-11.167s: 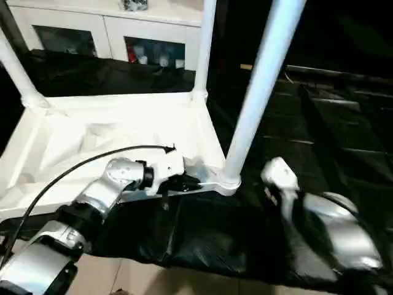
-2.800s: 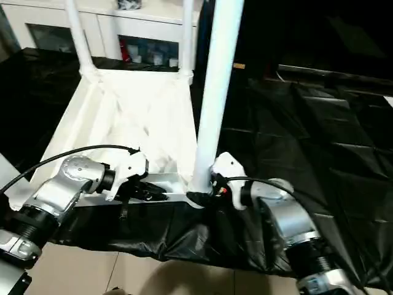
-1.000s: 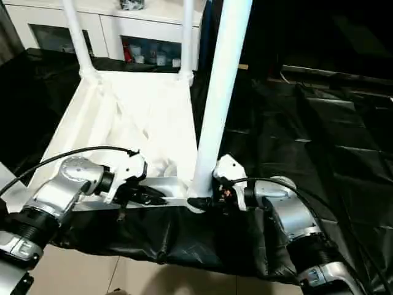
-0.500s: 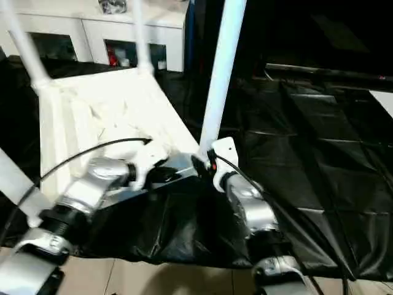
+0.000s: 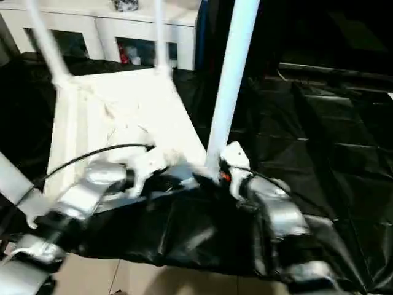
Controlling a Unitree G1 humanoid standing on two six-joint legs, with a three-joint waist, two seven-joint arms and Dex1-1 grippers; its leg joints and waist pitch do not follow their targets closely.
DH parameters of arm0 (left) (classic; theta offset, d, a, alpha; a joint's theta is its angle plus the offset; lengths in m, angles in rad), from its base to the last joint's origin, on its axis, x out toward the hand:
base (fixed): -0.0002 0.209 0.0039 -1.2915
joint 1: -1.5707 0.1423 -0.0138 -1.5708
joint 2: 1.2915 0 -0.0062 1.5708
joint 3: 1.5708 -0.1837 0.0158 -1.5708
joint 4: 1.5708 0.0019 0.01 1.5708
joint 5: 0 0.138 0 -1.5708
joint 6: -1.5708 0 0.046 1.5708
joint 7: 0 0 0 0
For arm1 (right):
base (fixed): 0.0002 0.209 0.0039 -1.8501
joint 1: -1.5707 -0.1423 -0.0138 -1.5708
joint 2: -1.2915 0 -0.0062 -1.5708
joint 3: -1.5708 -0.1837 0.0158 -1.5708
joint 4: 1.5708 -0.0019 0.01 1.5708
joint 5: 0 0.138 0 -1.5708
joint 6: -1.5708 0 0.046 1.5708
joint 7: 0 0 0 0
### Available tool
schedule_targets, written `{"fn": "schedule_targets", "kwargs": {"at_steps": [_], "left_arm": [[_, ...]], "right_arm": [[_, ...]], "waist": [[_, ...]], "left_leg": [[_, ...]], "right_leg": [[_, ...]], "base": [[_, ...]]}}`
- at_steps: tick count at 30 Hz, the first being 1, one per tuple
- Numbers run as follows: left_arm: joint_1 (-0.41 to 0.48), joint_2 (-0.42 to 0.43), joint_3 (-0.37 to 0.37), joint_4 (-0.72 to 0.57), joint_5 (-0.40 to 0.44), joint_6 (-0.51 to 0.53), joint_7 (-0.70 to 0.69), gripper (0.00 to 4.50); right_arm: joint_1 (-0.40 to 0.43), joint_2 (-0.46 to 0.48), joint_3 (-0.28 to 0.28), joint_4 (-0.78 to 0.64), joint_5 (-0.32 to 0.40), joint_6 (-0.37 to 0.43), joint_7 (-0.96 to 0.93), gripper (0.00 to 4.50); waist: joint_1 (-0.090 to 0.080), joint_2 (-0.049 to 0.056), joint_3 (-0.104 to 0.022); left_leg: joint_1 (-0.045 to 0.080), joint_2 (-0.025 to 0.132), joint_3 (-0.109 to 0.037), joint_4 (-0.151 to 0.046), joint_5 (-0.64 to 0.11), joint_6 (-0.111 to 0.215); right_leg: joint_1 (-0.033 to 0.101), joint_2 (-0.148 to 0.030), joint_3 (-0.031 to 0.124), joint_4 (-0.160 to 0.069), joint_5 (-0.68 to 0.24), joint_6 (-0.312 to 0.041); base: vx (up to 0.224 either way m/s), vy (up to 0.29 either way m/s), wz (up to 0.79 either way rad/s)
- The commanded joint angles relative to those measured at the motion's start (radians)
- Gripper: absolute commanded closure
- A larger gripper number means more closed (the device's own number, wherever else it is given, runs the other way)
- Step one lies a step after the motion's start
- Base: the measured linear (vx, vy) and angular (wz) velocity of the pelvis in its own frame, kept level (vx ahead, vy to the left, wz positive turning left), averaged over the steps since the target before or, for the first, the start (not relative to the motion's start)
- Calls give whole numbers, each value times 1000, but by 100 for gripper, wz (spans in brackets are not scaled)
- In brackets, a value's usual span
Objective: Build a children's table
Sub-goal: Rotate leg to tighten
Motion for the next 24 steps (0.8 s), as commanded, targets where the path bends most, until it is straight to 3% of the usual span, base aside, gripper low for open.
{"fn": "schedule_targets", "kwargs": {"at_steps": [1, 3, 6, 7, 8, 12, 20, 22, 23, 24], "left_arm": [[13, -16, -36, 1, -26, -23, -47, 450], [8, 8, -30, 4, -29, -32, -83, 450], [-2, 47, -24, 10, -36, -63, -157, 450], [-3, 60, -28, 6, -46, -73, -184, 450], [-3, 69, -31, 3, -52, -80, -202, 450], [-5, 86, -37, -2, -62, -81, -241, 450], [-1, 85, -34, 6, -69, -70, -247, 450], [0, 73, -27, 11, -56, -33, -198, 450], [-2, 61, -19, 19, -53, -30, -166, 450], [-4, 41, -8, 29, -49, -11, -120, 450]], "right_arm": [[-3, -4, 24, -39, 17, -9, 56, 53], [5, -40, 32, -58, 18, -11, 127, 53], [7, -84, 39, -76, 31, -10, 222, 89], [6, -98, 48, -81, 40, -5, 246, 89], [5, -107, 54, -84, 45, -3, 261, 99], [-1, -124, 77, -79, 35, -14, 295, 135], [8, -85, 67, -91, 53, 6, 284, 179], [9, -47, 43, -75, 49, 16, 192, 181], [10, -26, 32, -66, 45, 13, 142, 181], [12, 9, 14, -52, 37, 18, 59, 182]], "waist": [[-1, -12, -49], [0, -12, -50], [0, -11, -51], [-2, -24, -50], [2, -17, -51], [1, -20, -51], [1, -23, -50], [-1, -23, -49], [-2, -14, -46], [-8, -19, -44]], "left_leg": [[0, 5, 11, -56, -218, 52], [1, 5, 11, -54, -224, 49], [0, 6, 11, -54, -221, 54], [-1, 6, 13, -53, -212, 59], [0, 7, 11, -53, -202, 62], [-1, 8, 13, -52, -186, 59], [-1, 7, 13, -52, -189, 49], [-1, 7, 12, -53, -189, 43], [0, 6, 10, -56, -210, 30], [0, 6, 10, -58, -233, 16]], "right_leg": [[48, -43, 31, -78, -210, -185], [47, -42, 31, -75, -203, -192], [47, -42, 31, -72, -180, -201], [48, -41, 30, -71, -167, -203], [48, -43, 30, -67, -156, -210], [49, -43, 29, -63, -130, -222], [50, -43, 30, -63, -140, -220], [48, -43, 30, -63, -146, -218], [47, -45, 29, -67, -185, -211], [45, -45, 30, -73, -225, -199]], "base": [[0, 0, 0], [0, 0, 0], [0, 0, 0], [0, 0, 0], [0, 0, 0], [0, 0, 0], [0, 0, 0], [0, 0, 0], [0, 0, 0], [0, 0, 0]]}}
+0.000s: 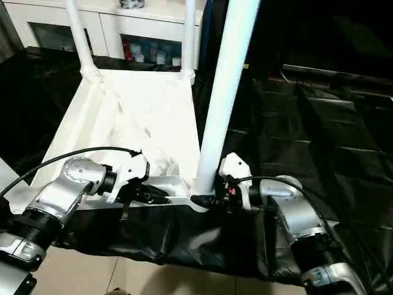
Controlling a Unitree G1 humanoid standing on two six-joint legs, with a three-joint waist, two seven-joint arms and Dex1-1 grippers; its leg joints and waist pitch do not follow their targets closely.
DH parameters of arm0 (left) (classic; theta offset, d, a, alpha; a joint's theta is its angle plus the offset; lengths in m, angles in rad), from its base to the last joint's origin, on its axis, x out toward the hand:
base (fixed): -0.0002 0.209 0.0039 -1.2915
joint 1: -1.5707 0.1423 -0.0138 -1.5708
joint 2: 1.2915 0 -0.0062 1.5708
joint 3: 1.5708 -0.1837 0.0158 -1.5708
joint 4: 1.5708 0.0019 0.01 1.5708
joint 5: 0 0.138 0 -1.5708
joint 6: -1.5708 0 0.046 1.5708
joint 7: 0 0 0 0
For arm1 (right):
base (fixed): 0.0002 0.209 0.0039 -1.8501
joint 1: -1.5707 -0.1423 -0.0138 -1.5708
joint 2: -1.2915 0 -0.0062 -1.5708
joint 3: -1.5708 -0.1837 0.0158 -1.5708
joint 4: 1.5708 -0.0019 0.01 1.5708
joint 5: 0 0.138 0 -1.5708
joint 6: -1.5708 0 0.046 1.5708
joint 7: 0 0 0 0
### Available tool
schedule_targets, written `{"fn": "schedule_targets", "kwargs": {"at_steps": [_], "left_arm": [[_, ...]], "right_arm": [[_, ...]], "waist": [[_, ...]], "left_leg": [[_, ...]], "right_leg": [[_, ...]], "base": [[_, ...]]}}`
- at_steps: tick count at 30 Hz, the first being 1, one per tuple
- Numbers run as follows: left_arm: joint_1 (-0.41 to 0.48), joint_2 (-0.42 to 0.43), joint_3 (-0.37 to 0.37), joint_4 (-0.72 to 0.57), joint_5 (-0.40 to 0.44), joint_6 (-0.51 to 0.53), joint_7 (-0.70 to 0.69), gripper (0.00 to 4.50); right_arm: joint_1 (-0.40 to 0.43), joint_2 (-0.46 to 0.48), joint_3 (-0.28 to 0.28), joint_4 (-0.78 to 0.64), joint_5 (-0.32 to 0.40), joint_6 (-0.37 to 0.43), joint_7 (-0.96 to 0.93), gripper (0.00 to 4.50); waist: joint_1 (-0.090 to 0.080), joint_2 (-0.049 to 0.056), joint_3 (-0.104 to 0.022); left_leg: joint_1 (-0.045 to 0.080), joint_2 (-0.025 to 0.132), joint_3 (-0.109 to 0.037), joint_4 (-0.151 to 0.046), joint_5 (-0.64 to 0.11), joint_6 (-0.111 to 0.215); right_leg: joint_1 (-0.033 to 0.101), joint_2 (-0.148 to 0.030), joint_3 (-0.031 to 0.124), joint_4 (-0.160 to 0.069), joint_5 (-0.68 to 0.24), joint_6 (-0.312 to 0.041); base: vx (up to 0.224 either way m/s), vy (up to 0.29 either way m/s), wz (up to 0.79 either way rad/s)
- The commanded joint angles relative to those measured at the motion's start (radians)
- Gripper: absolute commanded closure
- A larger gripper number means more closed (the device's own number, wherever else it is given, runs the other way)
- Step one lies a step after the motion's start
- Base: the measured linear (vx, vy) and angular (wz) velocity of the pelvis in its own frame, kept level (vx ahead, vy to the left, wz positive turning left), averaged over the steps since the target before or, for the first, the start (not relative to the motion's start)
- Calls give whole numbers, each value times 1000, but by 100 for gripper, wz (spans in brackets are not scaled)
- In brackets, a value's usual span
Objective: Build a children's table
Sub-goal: Rotate leg to tighten
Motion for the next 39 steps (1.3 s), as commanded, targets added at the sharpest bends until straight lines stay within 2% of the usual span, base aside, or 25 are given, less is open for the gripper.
{"fn": "schedule_targets", "kwargs": {"at_steps": [1, 2, 3, 4, 5, 9, 12, 14, 15, 16, 17, 20, 24, 25, 27, 28, 31, 33, 34, 35, 39], "left_arm": [[-4, -54, -20, 19, -8, 22, 40, 450], [-10, -83, -18, 29, 13, 30, 108, 450], [-13, -97, -18, 33, 23, 33, 138, 450], [-13, -97, -18, 33, 23, 33, 138, 450], [-15, -132, -22, 34, 41, 41, 197, 450], [-13, -211, -51, 19, 58, 75, 268, 450], [-9, -264, -77, 8, 77, 93, 308, 450], [-8, -282, -100, 12, 103, 96, 324, 450], [-8, -284, -102, 14, 108, 97, 331, 450], [-8, -284, -100, 17, 108, 97, 333, 450], [-8, -278, -98, 17, 105, 95, 328, 450], [-3, -247, -85, 10, 97, 88, 301, 450], [8, -190, -63, -11, 77, 71, 236, 450], [12, -170, -60, -15, 70, 49, 208, 450], [17, -145, -51, -25, 57, 38, 167, 450], [19, -115, -42, -32, 39, 19, 115, 450], [17, -83, -36, -37, 25, 6, 66, 450], [14, -63, -37, -36, 20, -5, 31, 450], [12, -57, -38, -35, 19, -7, 20, 450], [11, -53, -38, -35, 17, -9, 8, 450], [4, -28, -49, -36, 6, -26, -52, 450]], "right_arm": [[-9, 39, -18, 0, 3, 8, -100, 182], [-10, 86, -37, 24, -14, 7, -211, 183], [-9, 105, -43, 34, -22, 3, -254, 183], [-9, 105, -43, 34, -22, 3, -254, 183], [-10, 151, -57, 56, -35, 12, -346, 183], [-27, 249, -62, 94, -76, 23, -517, 183], [-37, 313, -53, 108, -104, 15, -614, 183], [-36, 332, -43, 102, -107, -29, -615, 183], [-35, 333, -44, 98, -105, -35, -611, 127], [-34, 332, -53, 94, -90, -34, -600, 113], [-32, 328, -66, 85, -68, -29, -580, 113], [-27, 281, -74, 71, -52, -43, -506, 85], [-15, 193, -58, 38, -47, -44, -376, 53], [-9, 163, -50, 25, -40, -42, -327, 53], [-3, 122, -43, 12, -28, -44, -260, 53], [2, 72, -38, -4, -9, -45, -169, 53], [7, 20, -32, -25, 13, -37, -70, 53], [6, -14, -24, -31, 21, -28, -7, 70], [6, -25, -22, -31, 22, -26, 13, 81], [6, -34, -19, -32, 23, -25, 31, 93], [1, -83, 8, -35, 33, -8, 132, 122]], "waist": [[-4, -4, -50], [-5, -5, -50], [-8, -2, -49], [-8, -2, -49], [-10, -4, -50], [-21, 2, -51], [-25, 3, -52], [-26, 4, -53], [-24, 5, -53], [-24, 5, -53], [-24, 8, -52], [-21, 8, -54], [-14, 8, -60], [-11, 4, -59], [-8, 7, -58], [-9, 5, -57], [-2, 5, -55], [2, 7, -56], [2, 2, -56], [4, 5, -56], [7, 2, -57]], "left_leg": [[-2, 2, 8, -66, -247, 10], [-2, 2, 7, -67, -256, 3], [0, 1, 6, -68, -272, -5], [0, 1, 6, -68, -272, -5], [1, 2, 4, -69, -274, -7], [-4, 1, 5, -70, -261, -8], [-3, -1, 4, -70, -257, -13], [-1, -1, 5, -69, -272, -4], [-2, -1, 5, -69, -275, 0], [-2, -1, 5, -69, -274, 2], [-2, -1, 5, -71, -279, 3], [-2, 0, 5, -69, -279, 9], [-4, 0, 8, -61, -196, 37], [-6, -2, 8, -60, -174, 48], [-5, 0, 10, -59, -180, 62], [-5, 0, 11, -60, -185, 62], [-1, 3, 11, -62, -219, 57], [3, 5, 10, -62, -228, 51], [2, 5, 11, -61, -227, 51], [3, 5, 11, -61, -222, 50], [0, 4, 10, -59, -204, 55]], "right_leg": [[47, -45, 28, -78, -258, -189], [46, -47, 29, -83, -306, -168], [41, -47, 29, -88, -345, -154], [41, -47, 29, -88, -345, -154], [41, -47, 29, -90, -353, -145], [40, -44, 31, -86, -294, -156], [40, -43, 30, -85, -280, -158], [40, -42, 31, -88, -277, -154], [41, -42, 31, -89, -273, -154], [41, -41, 31, -88, -269, -154], [41, -40, 31, -88, -265, -154], [43, -41, 31, -87, -243, -162], [53, -39, 30, -71, -88, -206], [57, -38, 29, -69, -58, -213], [56, -41, 30, -69, -70, -217], [54, -41, 30, -71, -84, -216], [51, -42, 30, -77, -157, -207], [48, -41, 30, -75, -154, -214], [49, -40, 30, -74, -150, -215], [48, -42, 31, -72, -141, -220], [52, -42, 29, -68, -112, -229]], "base": [[0, 0, 0], [0, 0, 0], [0, 0, 0], [0, 0, 0], [0, 0, 0], [0, 0, 0], [0, 0, 0], [0, 0, 0], [0, 0, 0], [0, 0, 0], [0, 0, 0], [0, 0, 0], [0, 0, 0], [0, 0, 0], [0, 0, 0], [0, 0, 0], [0, 0, 0], [0, 0, 0], [0, 0, 0], [0, 0, 0], [0, 0, 0]]}}
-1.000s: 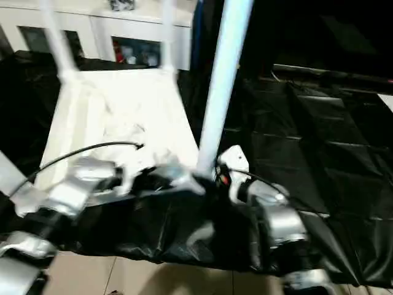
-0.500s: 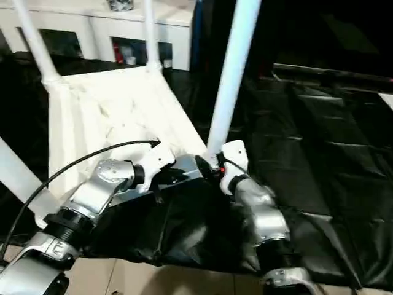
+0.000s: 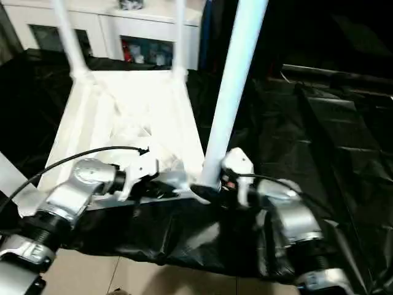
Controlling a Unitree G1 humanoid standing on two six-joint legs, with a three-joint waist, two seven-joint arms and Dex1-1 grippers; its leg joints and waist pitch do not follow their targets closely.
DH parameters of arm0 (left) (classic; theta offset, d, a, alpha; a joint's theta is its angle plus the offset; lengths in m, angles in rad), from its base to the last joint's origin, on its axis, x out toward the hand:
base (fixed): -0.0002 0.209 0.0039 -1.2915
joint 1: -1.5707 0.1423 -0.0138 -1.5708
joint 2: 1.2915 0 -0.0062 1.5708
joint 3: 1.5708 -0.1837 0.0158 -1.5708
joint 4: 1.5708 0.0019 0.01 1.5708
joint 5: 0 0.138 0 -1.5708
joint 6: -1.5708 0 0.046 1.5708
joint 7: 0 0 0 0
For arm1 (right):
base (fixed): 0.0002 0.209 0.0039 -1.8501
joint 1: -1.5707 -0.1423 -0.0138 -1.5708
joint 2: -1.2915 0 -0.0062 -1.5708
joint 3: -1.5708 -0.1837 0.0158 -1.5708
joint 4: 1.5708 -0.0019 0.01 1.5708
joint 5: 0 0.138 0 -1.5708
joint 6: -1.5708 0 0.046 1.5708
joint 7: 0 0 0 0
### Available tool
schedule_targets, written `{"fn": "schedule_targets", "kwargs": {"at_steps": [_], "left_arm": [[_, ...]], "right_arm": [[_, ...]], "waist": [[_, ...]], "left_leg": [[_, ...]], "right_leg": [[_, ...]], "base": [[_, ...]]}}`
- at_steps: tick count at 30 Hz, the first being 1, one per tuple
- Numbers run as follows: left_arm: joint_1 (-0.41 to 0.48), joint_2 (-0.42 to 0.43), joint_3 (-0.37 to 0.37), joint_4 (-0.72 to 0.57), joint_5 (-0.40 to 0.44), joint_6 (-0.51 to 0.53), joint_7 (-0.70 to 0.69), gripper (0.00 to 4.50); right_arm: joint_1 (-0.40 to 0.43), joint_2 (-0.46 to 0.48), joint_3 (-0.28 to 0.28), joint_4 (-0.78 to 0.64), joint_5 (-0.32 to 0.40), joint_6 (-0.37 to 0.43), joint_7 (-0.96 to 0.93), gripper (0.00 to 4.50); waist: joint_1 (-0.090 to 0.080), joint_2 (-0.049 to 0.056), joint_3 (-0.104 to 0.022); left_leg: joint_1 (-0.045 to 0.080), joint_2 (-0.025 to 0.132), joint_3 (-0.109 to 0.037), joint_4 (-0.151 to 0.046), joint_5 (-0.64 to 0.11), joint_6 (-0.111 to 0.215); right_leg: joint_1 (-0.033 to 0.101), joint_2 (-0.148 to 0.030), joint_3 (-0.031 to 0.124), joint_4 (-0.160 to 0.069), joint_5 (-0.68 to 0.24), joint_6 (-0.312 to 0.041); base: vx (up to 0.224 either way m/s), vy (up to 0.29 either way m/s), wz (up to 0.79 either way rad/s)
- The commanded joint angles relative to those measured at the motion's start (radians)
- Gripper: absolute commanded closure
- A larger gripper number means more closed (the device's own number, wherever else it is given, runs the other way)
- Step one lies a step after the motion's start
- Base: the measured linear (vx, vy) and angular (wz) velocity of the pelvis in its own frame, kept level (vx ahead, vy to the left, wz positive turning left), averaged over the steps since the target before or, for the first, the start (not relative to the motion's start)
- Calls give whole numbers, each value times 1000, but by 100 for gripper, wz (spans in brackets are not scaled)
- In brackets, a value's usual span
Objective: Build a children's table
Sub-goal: Rotate leg to tighten
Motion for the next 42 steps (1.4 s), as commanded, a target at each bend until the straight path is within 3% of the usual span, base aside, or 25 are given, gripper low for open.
{"fn": "schedule_targets", "kwargs": {"at_steps": [1, 4, 6, 7, 18, 21, 24, 33, 36, 39, 42], "left_arm": [[-3, -4, -35, -4, -14, -21, -58, 450], [-9, 7, -38, 8, -17, -35, -76, 450], [-12, 13, -39, 14, -19, -43, -91, 450], [-12, 15, -39, 15, -20, -46, -95, 450], [1, 6, -30, 18, -15, -35, -56, 450], [0, -38, -18, 22, -8, -4, 22, 450], [4, -91, -22, 20, 4, 26, 97, 450], [-4, -255, -78, 35, 57, 93, 260, 450], [-7, -270, -89, 43, 73, 91, 284, 450], [1, -254, -75, 28, 70, 97, 272, 450], [11, -227, -58, 13, 53, 90, 244, 450]], "right_arm": [[-10, -25, 21, -21, 14, 13, 49, 132], [-14, -36, 38, -21, 18, 22, 86, 142], [-17, -40, 43, -20, 22, 26, 105, 171], [-18, -37, 42, -19, 23, 26, 106, 178], [28, 8, 35, -47, 47, 55, 62, 201], [49, 79, -7, -37, 33, 80, -102, 202], [49, 153, -43, -1, 10, 70, -261, 208], [27, 363, -55, 30, -27, 97, -553, 245], [-6, 402, -49, 63, -59, 73, -623, 245], [-19, 396, -78, 69, -35, 68, -616, 245], [-11, 356, -83, 55, -29, 68, -558, 179]], "waist": [[-1, -4, -55], [0, -3, -55], [1, -3, -54], [2, 1, -54], [1, -1, -55], [1, 4, -51], [-8, 2, -46], [-17, 5, -47], [-28, 7, -47], [-35, 8, -47], [-36, 7, -48]], "left_leg": [[2, 4, 12, -56, -200, 57], [1, 5, 12, -56, -190, 58], [1, 5, 12, -56, -203, 56], [2, 6, 11, -57, -206, 54], [1, 5, 11, -57, -202, 43], [4, 6, 10, -62, -242, 27], [7, 5, 2, -70, -321, -10], [3, 0, 1, -73, -319, -13], [1, -1, -2, -75, -346, -16], [1, -1, -3, -75, -370, -9], [2, 0, -2, -75, -370, 0]], "right_leg": [[52, -42, 30, -65, -107, -230], [52, -43, 30, -64, -98, -235], [52, -42, 29, -66, -124, -230], [51, -43, 29, -65, -128, -230], [53, -41, 28, -64, -110, -233], [47, -45, 30, -71, -176, -221], [42, -49, 28, -89, -370, -158], [36, -44, 30, -96, -374, -123], [35, -43, 28, -97, -388, -118], [33, -42, 28, -102, -400, -114], [33, -41, 29, -101, -382, -119]], "base": [[0, 0, 0], [0, 0, 0], [0, 0, 0], [0, 0, 0], [0, 0, 0], [0, 0, 0], [0, 0, 0], [0, 0, 0], [0, 0, 0], [0, 0, 0], [0, 0, 0]]}}
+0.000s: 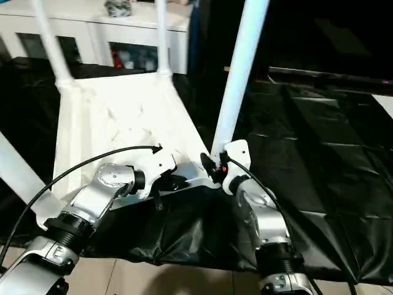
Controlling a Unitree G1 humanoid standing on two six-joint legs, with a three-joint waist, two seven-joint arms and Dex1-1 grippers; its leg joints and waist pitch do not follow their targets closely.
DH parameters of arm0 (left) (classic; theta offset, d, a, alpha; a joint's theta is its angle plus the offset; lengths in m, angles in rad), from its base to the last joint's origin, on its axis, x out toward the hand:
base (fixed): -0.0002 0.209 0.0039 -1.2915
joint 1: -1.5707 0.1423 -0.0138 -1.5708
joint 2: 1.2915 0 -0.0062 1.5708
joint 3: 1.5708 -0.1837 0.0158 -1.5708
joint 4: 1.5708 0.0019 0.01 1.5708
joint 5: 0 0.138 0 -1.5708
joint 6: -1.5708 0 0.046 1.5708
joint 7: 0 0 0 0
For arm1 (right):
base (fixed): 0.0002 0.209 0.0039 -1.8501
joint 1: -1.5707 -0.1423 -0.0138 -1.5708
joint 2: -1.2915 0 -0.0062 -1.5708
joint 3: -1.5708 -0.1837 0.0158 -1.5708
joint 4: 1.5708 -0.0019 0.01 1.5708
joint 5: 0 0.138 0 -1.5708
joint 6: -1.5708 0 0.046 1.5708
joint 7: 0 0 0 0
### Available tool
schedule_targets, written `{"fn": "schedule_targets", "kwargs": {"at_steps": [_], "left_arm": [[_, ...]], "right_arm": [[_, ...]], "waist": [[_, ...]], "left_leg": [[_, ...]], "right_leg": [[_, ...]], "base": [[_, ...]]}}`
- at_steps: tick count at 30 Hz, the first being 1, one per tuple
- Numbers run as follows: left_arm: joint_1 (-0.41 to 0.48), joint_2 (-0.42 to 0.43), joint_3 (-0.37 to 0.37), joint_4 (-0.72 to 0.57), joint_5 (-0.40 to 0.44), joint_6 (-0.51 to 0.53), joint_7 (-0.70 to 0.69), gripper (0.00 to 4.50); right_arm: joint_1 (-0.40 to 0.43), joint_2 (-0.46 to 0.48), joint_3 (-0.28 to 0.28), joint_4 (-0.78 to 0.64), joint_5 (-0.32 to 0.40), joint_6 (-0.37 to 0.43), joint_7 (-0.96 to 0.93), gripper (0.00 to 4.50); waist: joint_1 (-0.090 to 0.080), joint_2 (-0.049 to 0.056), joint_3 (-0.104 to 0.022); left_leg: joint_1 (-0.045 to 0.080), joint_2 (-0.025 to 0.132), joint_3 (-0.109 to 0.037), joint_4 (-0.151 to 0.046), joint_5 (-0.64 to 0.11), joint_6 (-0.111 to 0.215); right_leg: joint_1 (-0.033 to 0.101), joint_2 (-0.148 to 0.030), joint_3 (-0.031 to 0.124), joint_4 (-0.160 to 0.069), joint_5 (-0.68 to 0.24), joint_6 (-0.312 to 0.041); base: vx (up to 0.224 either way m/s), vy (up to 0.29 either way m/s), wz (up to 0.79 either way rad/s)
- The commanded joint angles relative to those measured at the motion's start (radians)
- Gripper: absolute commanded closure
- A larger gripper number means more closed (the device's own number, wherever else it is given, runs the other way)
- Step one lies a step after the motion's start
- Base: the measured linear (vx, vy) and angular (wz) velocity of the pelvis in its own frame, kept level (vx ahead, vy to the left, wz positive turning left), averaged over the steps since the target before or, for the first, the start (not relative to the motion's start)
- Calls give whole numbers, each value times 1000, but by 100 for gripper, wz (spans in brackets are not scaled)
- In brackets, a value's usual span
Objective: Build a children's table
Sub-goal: Rotate leg to tighten
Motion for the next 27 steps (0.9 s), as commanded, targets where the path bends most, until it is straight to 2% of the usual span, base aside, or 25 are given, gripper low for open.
{"fn": "schedule_targets", "kwargs": {"at_steps": [1, 3, 5, 6, 7, 8, 9, 12, 13, 15, 16, 19, 27], "left_arm": [[17, -59, -70, -13, -42, -18, -62, 450], [22, -42, -60, -23, -52, -22, -85, 450], [29, -13, -50, -37, -70, -35, -129, 450], [31, 16, -43, -47, -85, -44, -170, 450], [32, 21, -42, -49, -88, -45, -177, 450], [32, 27, -41, -50, -90, -48, -186, 450], [30, 38, -39, -51, -94, -52, -200, 450], [23, 75, -38, -46, -100, -66, -256, 450], [20, 88, -39, -44, -101, -72, -277, 450], [11, 116, -41, -36, -101, -85, -318, 450], [11, 116, -41, -36, -101, -85, -318, 450], [5, 137, -46, -32, -105, -96, -360, 450], [-10, 170, -57, -12, -108, -126, -414, 450]], "right_arm": [[-14, 40, 75, 24, 32, 34, 83, 174], [-8, 11, 73, 8, 37, 41, 125, 163], [9, -44, 86, -28, 44, 54, 212, 135], [25, -100, 108, -59, 47, 58, 293, 135], [28, -110, 112, -64, 47, 58, 306, 124], [31, -123, 117, -69, 47, 58, 322, 112], [35, -143, 124, -78, 48, 56, 350, 112], [52, -217, 141, -111, 70, 65, 475, 112], [56, -241, 145, -118, 78, 67, 513, 112], [52, -280, 139, -118, 90, 57, 578, 127], [52, -280, 139, -118, 90, 57, 578, 145], [40, -309, 142, -107, 91, 50, 632, 163], [12, -349, 181, -78, 82, 40, 703, 207]], "waist": [[2, 4, -35], [4, 0, -38], [8, 1, -42], [9, 1, -44], [11, 0, -45], [14, 0, -47], [14, -5, -47], [17, -2, -45], [17, -5, -44], [23, -2, -42], [26, -1, -42], [33, -2, -41], [36, -5, -43]], "left_leg": [[-2, 1, 0, -77, -371, 2], [-4, 2, 3, -75, -339, 7], [-7, 2, 5, -73, -297, 20], [-8, 2, 6, -70, -264, 29], [-9, 1, 7, -68, -250, 36], [-10, 1, 9, -64, -207, 50], [-12, -1, 11, -61, -173, 63], [-9, 1, 13, -60, -163, 76], [-8, 1, 13, -60, -171, 78], [-4, 5, 14, -62, -202, 70], [-2, 6, 14, -62, -206, 67], [3, 7, 15, -62, -218, 56], [-2, 5, 13, -60, -195, 50]], "right_leg": [[27, -42, 28, -100, -376, -127], [32, -42, 30, -96, -330, -139], [38, -42, 31, -89, -268, -153], [42, -41, 30, -83, -208, -169], [45, -40, 30, -82, -182, -175], [48, -41, 30, -75, -119, -190], [49, -40, 30, -69, -72, -204], [50, -41, 29, -69, -64, -221], [50, -41, 28, -71, -78, -221], [46, -42, 29, -75, -133, -218], [45, -43, 29, -75, -139, -219], [41, -42, 30, -73, -140, -225], [48, -43, 29, -66, -110, -227]], "base": [[0, 0, 0], [0, 0, 0], [0, 0, 0], [0, 0, 0], [0, 0, 0], [0, 0, 0], [0, 0, 0], [0, 0, 0], [0, 0, 0], [0, 0, 0], [0, 0, 0], [0, 0, 0], [0, 0, 0]]}}
